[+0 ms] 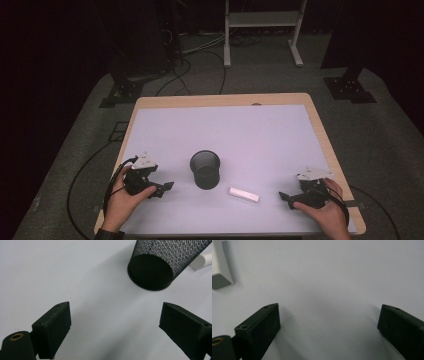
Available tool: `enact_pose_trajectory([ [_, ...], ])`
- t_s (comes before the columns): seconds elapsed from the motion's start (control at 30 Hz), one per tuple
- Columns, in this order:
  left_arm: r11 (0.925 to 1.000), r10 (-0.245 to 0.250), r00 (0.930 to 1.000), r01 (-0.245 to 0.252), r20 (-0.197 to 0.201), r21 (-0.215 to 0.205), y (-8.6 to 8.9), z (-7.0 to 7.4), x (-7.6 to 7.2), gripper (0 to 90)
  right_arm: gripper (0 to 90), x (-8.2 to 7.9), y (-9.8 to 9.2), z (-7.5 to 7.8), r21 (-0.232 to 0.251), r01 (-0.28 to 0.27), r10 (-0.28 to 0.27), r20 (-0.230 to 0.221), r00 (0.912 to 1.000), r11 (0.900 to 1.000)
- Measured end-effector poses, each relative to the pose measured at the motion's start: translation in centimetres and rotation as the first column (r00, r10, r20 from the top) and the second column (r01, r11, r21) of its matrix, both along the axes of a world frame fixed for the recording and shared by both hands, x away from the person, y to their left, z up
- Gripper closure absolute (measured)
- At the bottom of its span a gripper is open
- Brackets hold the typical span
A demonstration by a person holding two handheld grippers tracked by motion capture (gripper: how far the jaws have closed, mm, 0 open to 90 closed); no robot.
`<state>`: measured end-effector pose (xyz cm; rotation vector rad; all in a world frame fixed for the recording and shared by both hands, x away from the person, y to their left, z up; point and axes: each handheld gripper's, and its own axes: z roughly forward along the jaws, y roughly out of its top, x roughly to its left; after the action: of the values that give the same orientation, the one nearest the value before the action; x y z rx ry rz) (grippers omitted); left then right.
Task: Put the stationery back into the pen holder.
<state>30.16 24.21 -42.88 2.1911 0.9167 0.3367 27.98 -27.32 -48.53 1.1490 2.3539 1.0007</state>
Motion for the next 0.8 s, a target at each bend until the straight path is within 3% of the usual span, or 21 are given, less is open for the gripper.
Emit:
enact_pose_trajectory([
  [0.1, 0.9999, 0.004, 1.0, -0.004, -0.004, 0.011, 0.3, -0.5, -0.2, 9.8, 3.5, 0.0, 0.0, 0.0, 0.0, 0.0, 0.0, 0.0, 1.0, 1.0],
  [0.2, 0.999, 0.027, 0.9996, -0.027, -0.008, 0.035, 0.8, -1.8, -0.6, 9.8, 3.5, 0.0, 0.0, 0.0, -0.002, -0.001, 0.001, -0.001, 1.0, 1.0],
  [0.43, 0.9981, 0.04, 0.9989, -0.039, -0.027, 0.049, 1.4, -3.5, -1.1, 9.8, 3.4, 0.0, 0.0, 0.0, -0.002, 0.0, 0.0, -0.001, 1.0, 1.0],
  [0.57, 0.9959, 0.051, 0.9986, -0.049, -0.014, 0.076, 1.9, -4.2, -1.1, 9.8, 3.3, 0.0, 0.0, 0.0, 0.0, -0.001, 0.001, -0.003, 1.0, 1.0],
  [0.8, 0.9982, 0.04, 0.9984, -0.041, 0.039, 0.043, 2.3, -4.7, -1.5, 9.1, 4.0, 0.0, 0.0, 0.0, 0.003, 0.002, -0.002, -0.004, 1.0, 1.0],
])
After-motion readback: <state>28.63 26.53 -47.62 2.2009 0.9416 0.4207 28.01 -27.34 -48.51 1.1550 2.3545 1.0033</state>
